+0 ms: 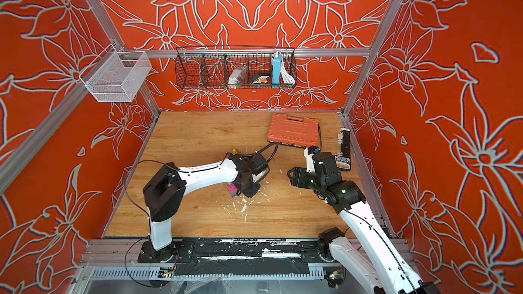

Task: Assemble the letter r with lego
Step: Pick up the lego brick from the center of the board.

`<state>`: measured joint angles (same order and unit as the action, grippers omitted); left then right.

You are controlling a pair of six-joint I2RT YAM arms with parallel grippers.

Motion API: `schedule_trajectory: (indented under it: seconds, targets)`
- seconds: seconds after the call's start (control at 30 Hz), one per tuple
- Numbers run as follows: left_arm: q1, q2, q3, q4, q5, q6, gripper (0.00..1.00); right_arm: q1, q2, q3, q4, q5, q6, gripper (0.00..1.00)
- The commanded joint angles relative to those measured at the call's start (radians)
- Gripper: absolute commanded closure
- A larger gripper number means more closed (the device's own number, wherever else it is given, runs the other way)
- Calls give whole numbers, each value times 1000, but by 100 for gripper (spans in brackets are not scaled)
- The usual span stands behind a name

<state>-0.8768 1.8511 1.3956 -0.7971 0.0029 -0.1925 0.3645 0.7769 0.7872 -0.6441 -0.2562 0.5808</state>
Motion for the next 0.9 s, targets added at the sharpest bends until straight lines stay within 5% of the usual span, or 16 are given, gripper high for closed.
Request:
schedule_trajectory:
  seconds: [0.0, 0.33, 0.53, 0.6, 0.87]
  targets:
    - [17, -175, 39, 27, 97, -49, 95, -3, -7, -10, 134, -53, 33, 26]
    - [192, -591, -161, 393, 554, -224, 100, 7, 103, 29, 673, -593, 144, 21]
    - [210, -730, -188, 524, 709, -252, 100, 105, 126, 152, 735, -644, 149, 15]
    - [210, -760, -187, 543, 715, -251, 100, 143, 135, 186, 747, -646, 151, 2]
    - [209, -810, -178, 579, 743, -255, 100, 256, 189, 235, 898, -645, 254, 3]
